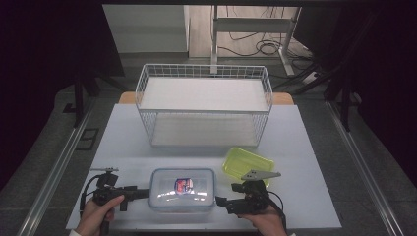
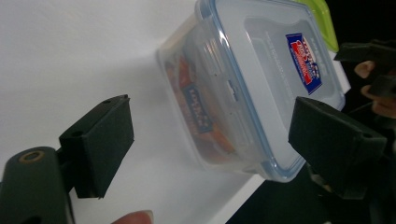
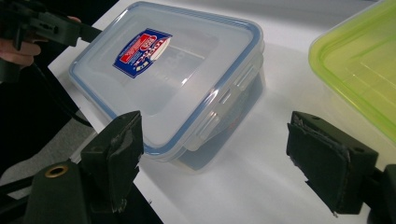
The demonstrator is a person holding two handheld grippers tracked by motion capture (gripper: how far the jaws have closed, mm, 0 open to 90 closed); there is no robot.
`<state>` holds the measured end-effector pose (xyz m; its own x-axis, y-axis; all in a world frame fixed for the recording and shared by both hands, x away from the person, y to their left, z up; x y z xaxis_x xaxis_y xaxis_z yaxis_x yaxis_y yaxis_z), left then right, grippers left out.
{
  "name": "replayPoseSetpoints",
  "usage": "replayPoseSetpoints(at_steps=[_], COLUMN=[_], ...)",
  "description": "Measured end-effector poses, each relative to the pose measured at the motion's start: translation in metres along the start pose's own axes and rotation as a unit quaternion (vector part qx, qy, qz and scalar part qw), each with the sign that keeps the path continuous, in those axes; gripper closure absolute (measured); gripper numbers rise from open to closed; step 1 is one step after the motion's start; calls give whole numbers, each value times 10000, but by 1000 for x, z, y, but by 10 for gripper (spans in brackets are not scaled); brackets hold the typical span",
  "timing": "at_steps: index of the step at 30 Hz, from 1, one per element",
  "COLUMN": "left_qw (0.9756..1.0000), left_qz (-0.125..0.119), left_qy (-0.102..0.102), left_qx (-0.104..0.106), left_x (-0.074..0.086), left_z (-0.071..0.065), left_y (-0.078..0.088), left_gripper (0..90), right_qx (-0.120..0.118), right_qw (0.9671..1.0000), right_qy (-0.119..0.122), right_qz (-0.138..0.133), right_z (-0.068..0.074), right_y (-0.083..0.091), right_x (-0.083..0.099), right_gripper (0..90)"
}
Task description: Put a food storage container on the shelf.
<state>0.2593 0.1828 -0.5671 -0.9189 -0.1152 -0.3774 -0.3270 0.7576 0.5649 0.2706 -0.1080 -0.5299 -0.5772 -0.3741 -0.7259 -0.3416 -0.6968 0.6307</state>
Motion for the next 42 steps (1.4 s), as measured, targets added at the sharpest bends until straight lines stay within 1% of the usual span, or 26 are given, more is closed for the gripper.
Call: replayPoseSetpoints(at_steps=[1, 2, 5, 8, 12, 14, 17, 18, 19, 21, 23, 25, 26, 27, 28, 31, 32, 33, 34, 35, 36, 37, 38, 39, 40, 42], left_qw=[10000, 10000, 9999, 9997, 9987, 9975, 9968, 9963, 9963, 9961, 9959, 9958, 9958, 9957, 9955, 9946, 9944, 9944, 9944, 9945, 9945, 9946, 9946, 9947, 9947, 9946], left_qz=[0, 27, 77, 168, 281, 347, 387, 416, 409, 372, 332, 327, 328, 329, 333, 338, 347, 347, 342, 342, 343, 341, 340, 340, 341, 352], left_qy=[0, 32, 38, 96, 162, 193, 186, 193, 203, 232, 257, 264, 271, 285, 317, 401, 410, 410, 409, 408, 404, 399, 394, 391, 387, 367], left_qx=[0, 74, 69, 152, 391, 578, 671, 722, 733, 770, 804, 812, 805, 813, 829, 896, 912, 912, 909, 907, 903, 897, 894, 893, 894, 900], left_x=[0, -2, -2, -3, -2, 0, 0, 1, 0, -1, -2, -2, -2, -2, -1, -1, -1, -1, -1, -1, -1, -1, -1, -1, -1, -1], left_z=[0, -1, -1, -2, -4, -7, -9, -10, -10, -9, -8, -8, -8, -8, -8, -7, -7, -7, -7, -7, -7, -7, -7, -8, -8, -7], left_y=[0, -5, -11, -19, -24, -26, -26, -26, -26, -24, -22, -21, -21, -21, -20, -20, -20, -20, -20, -20, -20, -20, -20, -20, -20, -20], left_gripper=[141, 145, 159, 171, 205, 254, 309, 309, 310, 357, 378, 402, 405, 409, 418, 425, 431, 431, 431, 431, 429, 429, 427, 427, 427, 426], right_qx=[0, -6, 31, 73, 166, 182, 140, 140, 108, 43, -3, -125, -226, -269, -349, -333, -311, -311, -263, -263, -323, -323, -461, -461, -515, -566], right_qw=[10000, 10000, 10000, 10000, 9999, 9998, 9998, 9998, 9998, 9996, 9994, 9982, 9966, 9956, 9931, 9925, 9917, 9917, 9901, 9901, 9879, 9879, 9845, 9845, 9831, 9825], right_qy=[0, 23, 28, 31, 16, -8, -62, -62, -117, -274, -320, -565, -757, -870, -1109, -1175, -1242, -1242, -1374, -1374, -1516, -1516, -1689, -1689, -1755, -1775], right_qz=[0, 7, -35, -46, -38, -80, -94, -94, -85, -109, -148, -186, -221, -231, -169, -101, -74, -74, -81, -81, -92, -92, -81, -81, -55, -47], right_z=[0, 0, 0, -2, -5, -5, -5, -5, -6, -6, -6, -6, -5, -6, -5, -5, -5, -5, -7, -7, -9, -9, -9, -9, -9, -7], right_y=[0, 0, 2, 4, 6, 8, 7, 7, 5, 2, 1, -1, -3, -5, -11, -16, -22, -22, -28, -28, -33, -33, -37, -37, -39, -42], right_x=[0, 0, -1, 0, 2, 1, 1, 1, 1, 0, -1, -3, -4, -5, -4, -3, -4, -4, -4, -4, -5, -5, -4, -4, -4, -3], right_gripper=[187, 187, 190, 190, 191, 191, 192, 192, 192, 196, 206, 218, 222, 226, 234, 235, 237, 237, 237, 237, 237, 237, 240, 240, 249, 265])
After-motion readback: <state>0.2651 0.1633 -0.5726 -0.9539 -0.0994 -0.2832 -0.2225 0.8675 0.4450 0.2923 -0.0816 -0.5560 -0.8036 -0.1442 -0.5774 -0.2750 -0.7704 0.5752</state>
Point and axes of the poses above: each handheld gripper's, and its own axes: y roughly backward along the jaws, x roughly out of its underside, z roughly to its left, the point moved 9 cm from there along -y, roughly forward along the jaws, and after that the axes turned 6 degrees about y, right-handed, at the moved point
